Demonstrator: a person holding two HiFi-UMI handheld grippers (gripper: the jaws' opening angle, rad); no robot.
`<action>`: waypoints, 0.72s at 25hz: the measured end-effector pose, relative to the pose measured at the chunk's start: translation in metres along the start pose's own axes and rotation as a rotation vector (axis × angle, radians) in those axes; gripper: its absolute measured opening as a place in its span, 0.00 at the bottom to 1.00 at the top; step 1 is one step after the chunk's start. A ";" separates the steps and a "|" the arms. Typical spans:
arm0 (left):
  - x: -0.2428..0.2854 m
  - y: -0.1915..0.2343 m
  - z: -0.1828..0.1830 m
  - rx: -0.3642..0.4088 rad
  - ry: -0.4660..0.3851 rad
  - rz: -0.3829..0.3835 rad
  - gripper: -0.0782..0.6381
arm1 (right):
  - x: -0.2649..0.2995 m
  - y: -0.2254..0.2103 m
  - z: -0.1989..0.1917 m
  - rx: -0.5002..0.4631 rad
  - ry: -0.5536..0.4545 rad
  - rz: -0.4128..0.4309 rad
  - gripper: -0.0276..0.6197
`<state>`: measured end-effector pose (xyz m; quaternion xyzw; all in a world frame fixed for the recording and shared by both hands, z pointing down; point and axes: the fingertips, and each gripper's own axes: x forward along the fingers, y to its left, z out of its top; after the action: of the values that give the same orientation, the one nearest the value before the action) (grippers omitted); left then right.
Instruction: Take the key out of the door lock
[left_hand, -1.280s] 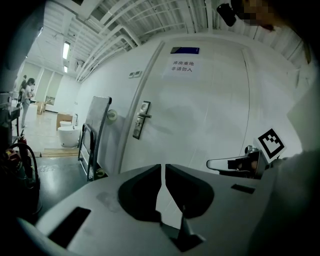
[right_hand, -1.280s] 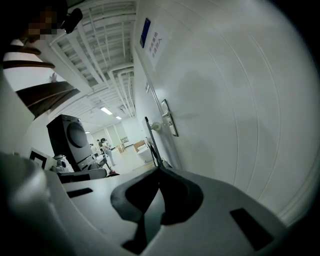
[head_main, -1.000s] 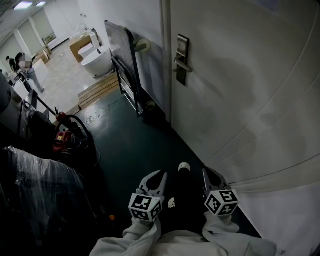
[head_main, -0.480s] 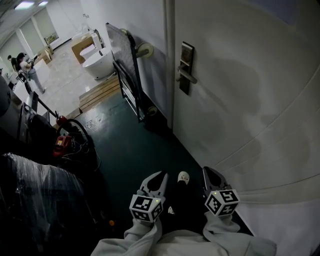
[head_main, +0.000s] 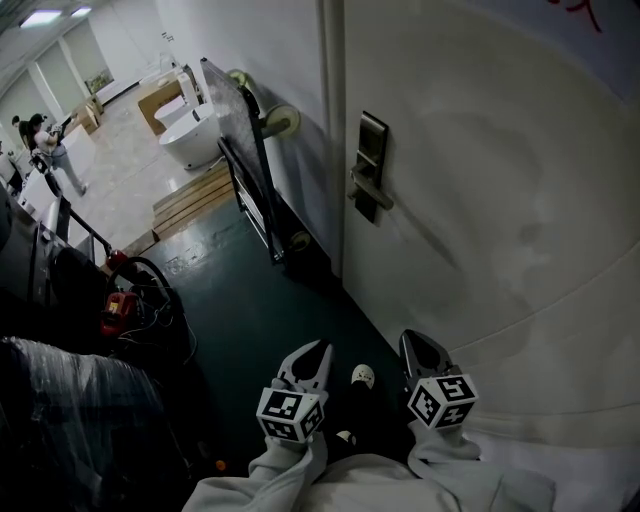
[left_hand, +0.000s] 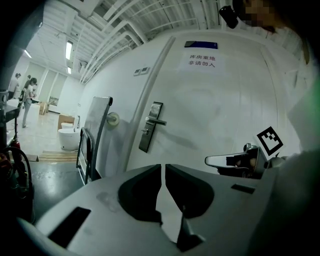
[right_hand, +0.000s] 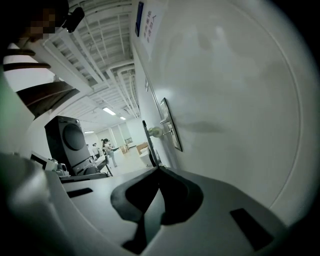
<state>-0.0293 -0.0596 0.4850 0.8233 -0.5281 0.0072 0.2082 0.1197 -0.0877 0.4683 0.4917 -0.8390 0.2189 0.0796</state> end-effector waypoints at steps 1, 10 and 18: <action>0.008 0.003 0.003 -0.003 -0.001 0.001 0.16 | 0.007 -0.003 0.004 -0.008 0.002 0.003 0.11; 0.070 0.024 0.027 0.000 -0.001 0.002 0.16 | 0.063 -0.031 0.034 -0.016 0.015 0.016 0.11; 0.116 0.041 0.044 -0.006 -0.021 0.023 0.16 | 0.105 -0.040 0.058 -0.054 0.009 0.073 0.11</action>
<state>-0.0233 -0.1903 0.4852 0.8166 -0.5396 -0.0008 0.2050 0.1061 -0.2140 0.4648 0.4574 -0.8616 0.2013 0.0888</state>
